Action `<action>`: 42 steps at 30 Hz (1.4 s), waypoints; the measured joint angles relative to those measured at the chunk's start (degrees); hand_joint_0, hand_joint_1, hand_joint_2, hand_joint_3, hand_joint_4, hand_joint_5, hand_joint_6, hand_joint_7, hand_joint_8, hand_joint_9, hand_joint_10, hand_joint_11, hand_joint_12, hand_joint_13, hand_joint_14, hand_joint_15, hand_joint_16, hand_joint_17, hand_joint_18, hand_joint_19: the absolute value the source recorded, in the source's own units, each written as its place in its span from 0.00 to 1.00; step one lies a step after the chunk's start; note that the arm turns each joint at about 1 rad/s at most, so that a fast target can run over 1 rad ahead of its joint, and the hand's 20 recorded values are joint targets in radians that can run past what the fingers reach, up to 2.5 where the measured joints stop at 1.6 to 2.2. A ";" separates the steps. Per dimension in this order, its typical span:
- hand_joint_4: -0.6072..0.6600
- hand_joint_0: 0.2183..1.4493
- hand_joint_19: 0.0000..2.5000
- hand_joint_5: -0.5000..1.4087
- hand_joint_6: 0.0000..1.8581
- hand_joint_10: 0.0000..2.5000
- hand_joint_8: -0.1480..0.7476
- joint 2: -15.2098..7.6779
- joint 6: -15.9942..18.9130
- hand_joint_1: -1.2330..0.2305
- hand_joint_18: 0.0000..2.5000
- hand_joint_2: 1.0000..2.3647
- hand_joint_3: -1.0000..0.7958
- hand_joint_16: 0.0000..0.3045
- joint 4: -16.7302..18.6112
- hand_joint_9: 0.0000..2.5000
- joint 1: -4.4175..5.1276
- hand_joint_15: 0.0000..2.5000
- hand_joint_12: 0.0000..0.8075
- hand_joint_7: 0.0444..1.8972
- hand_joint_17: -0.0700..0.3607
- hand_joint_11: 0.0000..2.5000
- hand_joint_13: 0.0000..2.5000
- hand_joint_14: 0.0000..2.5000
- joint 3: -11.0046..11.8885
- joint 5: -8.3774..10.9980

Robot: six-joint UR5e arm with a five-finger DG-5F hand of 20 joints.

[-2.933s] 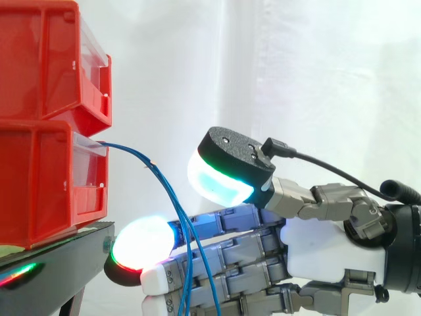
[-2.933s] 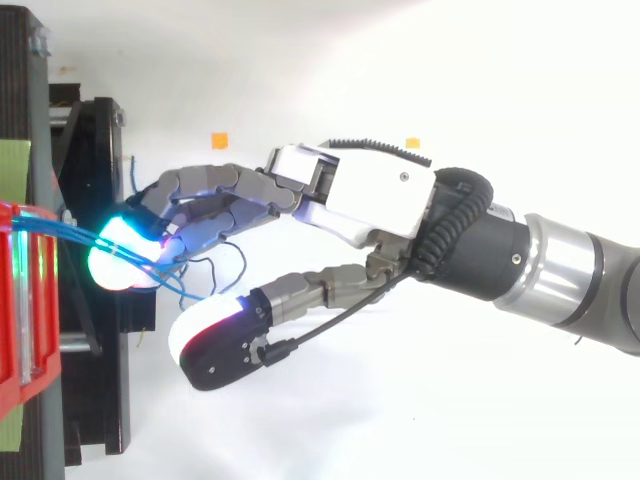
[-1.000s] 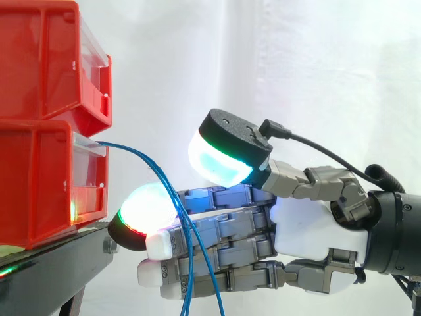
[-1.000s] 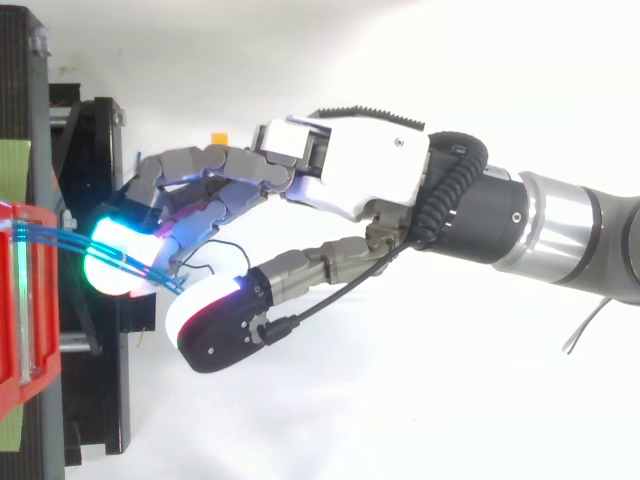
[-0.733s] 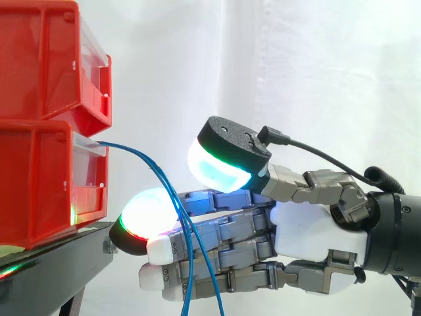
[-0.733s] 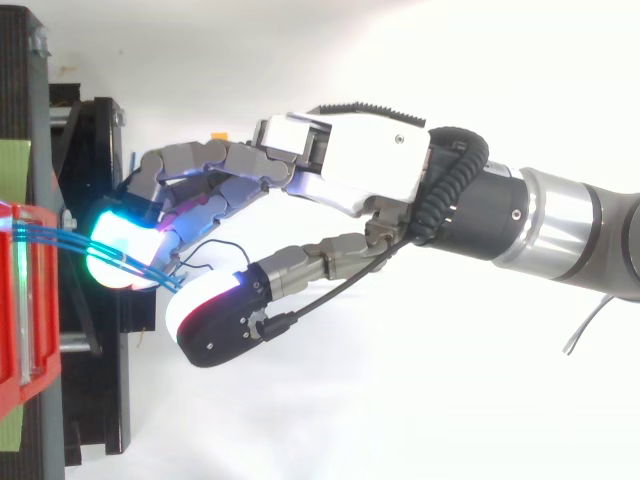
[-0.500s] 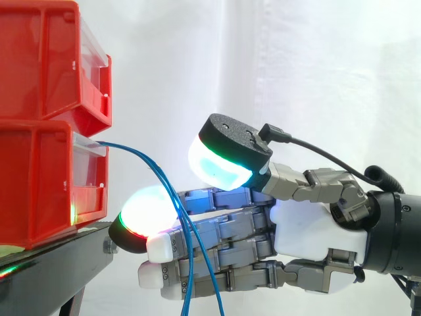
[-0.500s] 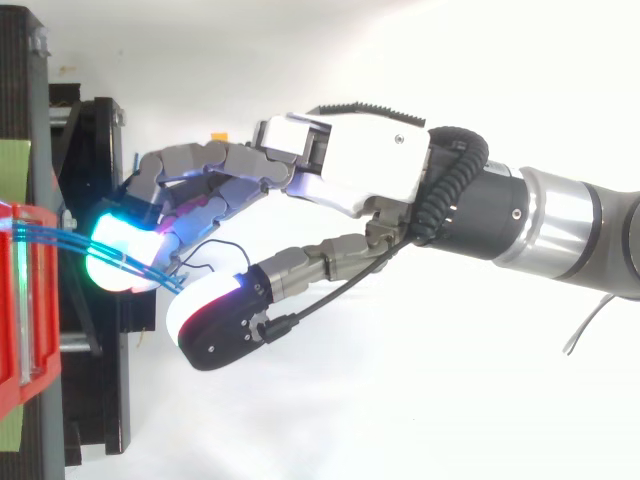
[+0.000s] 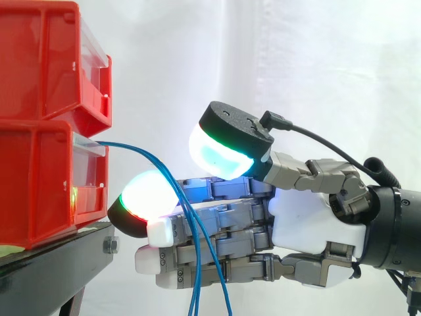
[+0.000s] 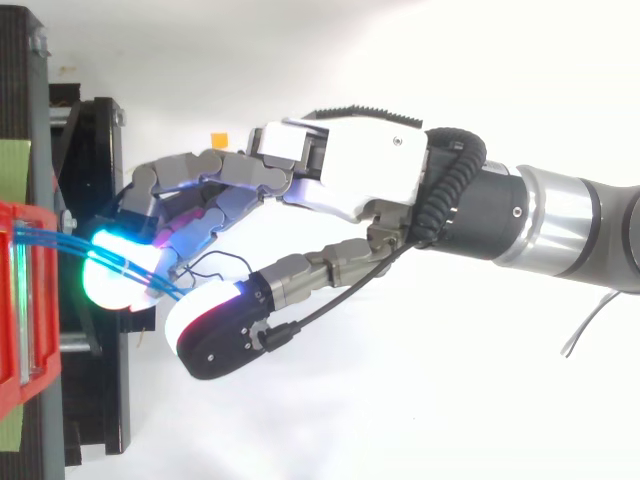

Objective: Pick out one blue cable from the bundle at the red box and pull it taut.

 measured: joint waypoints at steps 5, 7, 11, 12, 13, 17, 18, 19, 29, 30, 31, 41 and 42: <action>0.56 0.33 0.14 0.20 0.27 0.00 0.43 0.00 0.10 0.39 0.15 0.01 0.38 0.05 -0.16 0.33 -0.42 0.10 0.23 0.61 0.24 0.14 0.28 0.00 0.00 -0.85; 0.56 0.33 0.14 0.20 0.27 0.00 0.43 0.00 0.10 0.40 0.15 0.01 0.37 0.05 -0.22 0.33 -0.52 0.09 0.23 0.61 0.24 0.14 0.28 0.00 0.00 -1.06; 0.56 0.33 0.14 0.20 0.27 0.00 0.43 0.00 0.10 0.40 0.16 0.01 0.38 0.05 -0.11 0.33 -0.58 0.10 0.23 0.63 0.24 0.13 0.28 0.00 0.00 -1.22; 0.54 0.33 0.14 0.21 0.27 0.00 0.43 0.00 0.10 0.39 0.16 0.01 0.38 0.05 -0.05 0.33 -0.58 0.09 0.23 0.64 0.24 0.14 0.28 0.00 0.00 -1.23; 0.54 0.33 0.14 0.21 0.27 0.00 0.43 0.00 0.10 0.39 0.16 0.01 0.38 0.05 0.00 0.33 -0.59 0.09 0.23 0.65 0.24 0.13 0.28 0.00 0.00 -1.24; 0.52 0.33 0.14 0.20 0.28 0.00 0.43 0.00 0.11 0.39 0.16 0.01 0.41 0.05 0.07 0.33 -0.60 0.09 0.23 0.66 0.23 0.14 0.28 0.00 0.01 -1.26; 0.52 0.33 0.14 0.20 0.29 0.01 0.43 0.00 0.11 0.39 0.16 0.01 0.41 0.04 0.08 0.33 -0.60 0.09 0.23 0.66 0.23 0.14 0.28 0.00 0.01 -1.26; 0.52 0.33 0.14 0.20 0.29 0.01 0.43 0.00 0.11 0.39 0.16 0.01 0.42 0.04 0.11 0.33 -0.60 0.09 0.23 0.65 0.23 0.14 0.28 0.00 0.01 -1.26; 0.54 0.33 0.14 0.18 0.35 0.01 0.43 0.02 0.11 0.36 0.16 0.01 0.43 0.04 0.09 0.33 -0.60 0.10 0.22 0.57 0.23 0.15 0.28 0.00 0.00 -1.25; 0.53 0.32 0.14 0.18 0.35 0.01 0.43 0.02 0.11 0.36 0.16 0.01 0.41 0.04 0.10 0.33 -0.60 0.09 0.22 0.57 0.23 0.15 0.28 0.00 0.00 -1.26; 0.54 0.32 0.14 0.18 0.36 0.01 0.43 0.01 0.11 0.36 0.16 0.01 0.40 0.04 0.12 0.33 -0.60 0.10 0.22 0.57 0.23 0.16 0.28 0.00 0.00 -1.26; 0.57 0.29 0.14 0.18 0.40 0.01 0.45 0.00 0.11 0.50 0.16 0.00 0.30 0.04 -0.31 0.35 -0.67 0.09 0.21 0.50 0.23 0.17 0.28 0.00 0.00 -1.76; 0.57 0.29 0.14 0.18 0.40 0.01 0.45 0.00 0.11 0.51 0.16 0.00 0.31 0.04 -0.46 0.35 -0.68 0.09 0.21 0.50 0.22 0.17 0.28 0.00 0.00 -1.84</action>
